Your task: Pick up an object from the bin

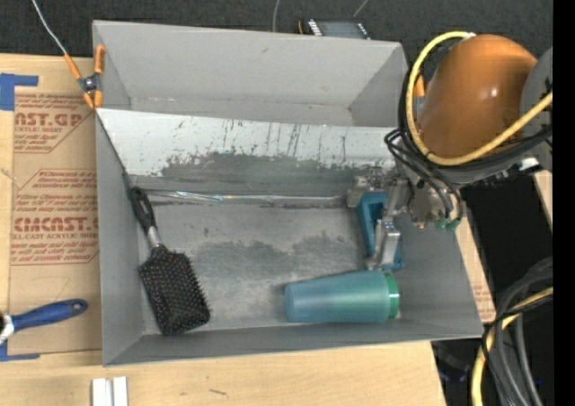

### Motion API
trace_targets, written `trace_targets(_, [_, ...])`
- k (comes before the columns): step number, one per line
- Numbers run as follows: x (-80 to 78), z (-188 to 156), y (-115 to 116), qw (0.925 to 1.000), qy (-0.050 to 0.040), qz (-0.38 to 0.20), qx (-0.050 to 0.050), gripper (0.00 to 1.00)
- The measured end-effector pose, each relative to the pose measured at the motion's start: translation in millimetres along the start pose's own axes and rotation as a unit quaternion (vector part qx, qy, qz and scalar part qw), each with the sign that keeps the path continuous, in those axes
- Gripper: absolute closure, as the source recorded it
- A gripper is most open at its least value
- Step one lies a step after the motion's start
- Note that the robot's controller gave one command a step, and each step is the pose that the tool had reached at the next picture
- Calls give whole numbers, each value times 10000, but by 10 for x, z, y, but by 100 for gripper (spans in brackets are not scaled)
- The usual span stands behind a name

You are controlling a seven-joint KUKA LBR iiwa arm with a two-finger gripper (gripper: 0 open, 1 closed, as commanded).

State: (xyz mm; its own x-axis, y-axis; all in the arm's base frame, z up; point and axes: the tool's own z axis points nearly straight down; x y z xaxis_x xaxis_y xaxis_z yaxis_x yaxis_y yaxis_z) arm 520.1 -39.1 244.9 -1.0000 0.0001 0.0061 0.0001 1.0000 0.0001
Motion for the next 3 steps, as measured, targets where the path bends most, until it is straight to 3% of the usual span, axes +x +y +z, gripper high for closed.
trace_targets(1, [233, 485, 56, 10000, 28, 77, -5, 0])
trace_targets(2, [263, -713, 226, 9949, -18, 1012, -9, 0])
trace_targets(3, [398, -720, 527, 9914, -27, 1312, -16, 0])
